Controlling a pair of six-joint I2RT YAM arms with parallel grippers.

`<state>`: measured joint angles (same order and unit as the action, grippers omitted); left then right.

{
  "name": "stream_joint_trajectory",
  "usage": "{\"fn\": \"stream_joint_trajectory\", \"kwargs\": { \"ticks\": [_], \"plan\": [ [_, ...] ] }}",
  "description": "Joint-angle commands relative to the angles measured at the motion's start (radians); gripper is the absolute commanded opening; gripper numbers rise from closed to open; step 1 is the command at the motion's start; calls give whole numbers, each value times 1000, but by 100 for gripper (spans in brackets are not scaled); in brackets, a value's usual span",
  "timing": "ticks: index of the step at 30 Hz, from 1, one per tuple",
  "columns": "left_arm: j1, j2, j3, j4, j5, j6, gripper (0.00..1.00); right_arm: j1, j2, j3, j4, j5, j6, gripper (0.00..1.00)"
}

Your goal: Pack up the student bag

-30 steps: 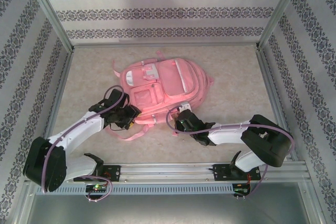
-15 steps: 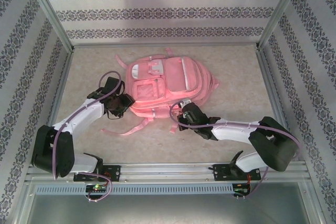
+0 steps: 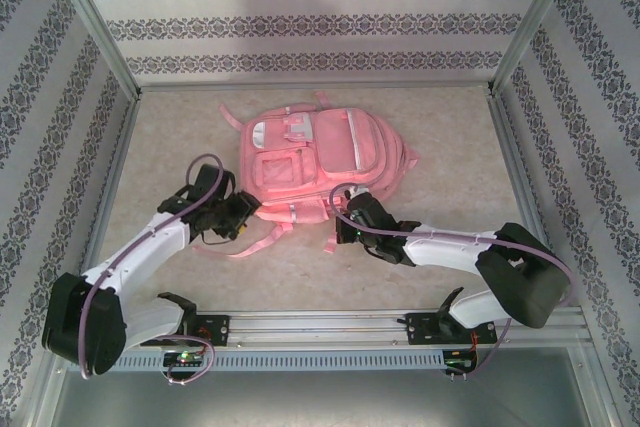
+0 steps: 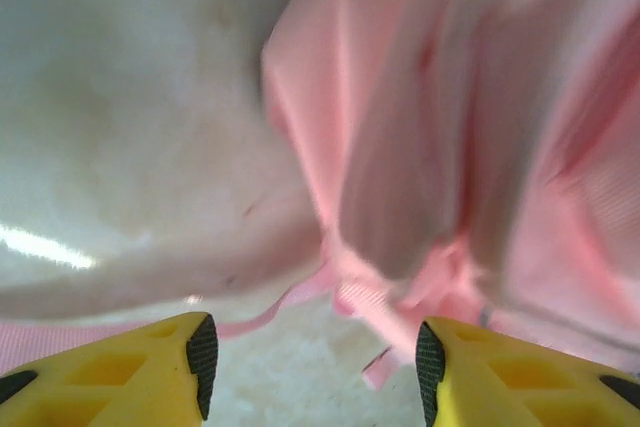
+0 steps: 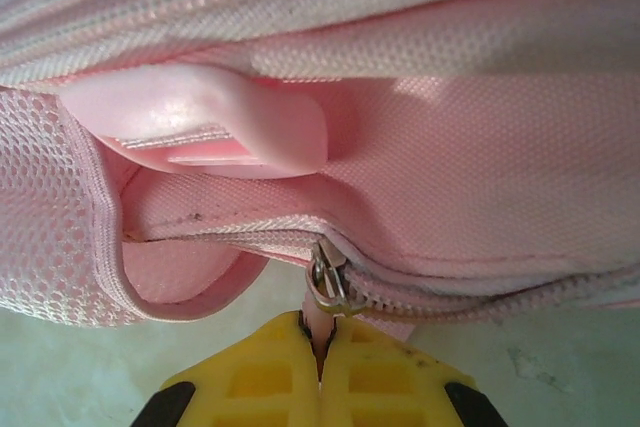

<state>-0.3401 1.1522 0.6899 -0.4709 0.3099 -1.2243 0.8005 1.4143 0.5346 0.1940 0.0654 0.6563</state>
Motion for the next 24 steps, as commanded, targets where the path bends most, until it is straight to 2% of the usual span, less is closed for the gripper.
{"fn": "stream_joint_trajectory", "kwargs": {
  "ticks": [1, 7, 13, 20, 23, 24],
  "plan": [
    [-21, -10, -28, 98, 10, -70, 54, 24, 10, 37, 44, 8, 89, 0],
    [-57, 68, -39, 230, 14, -87, 50, 48, 30, 54, 35, 2, 96, 0],
    [-80, 140, -24, 273, 7, -89, 49, 49, 12, 32, 33, 7, 98, 0],
    [-80, 197, 10, 257, -45, -42, 56, 49, 2, 13, 3, 25, 55, 0],
    [-79, 229, 38, 241, -71, -11, 45, 51, 10, 32, -54, 41, -18, 0],
    [-77, 240, 53, 223, -81, -1, 39, 51, 18, 37, -73, 49, -50, 0]
  ]
}}
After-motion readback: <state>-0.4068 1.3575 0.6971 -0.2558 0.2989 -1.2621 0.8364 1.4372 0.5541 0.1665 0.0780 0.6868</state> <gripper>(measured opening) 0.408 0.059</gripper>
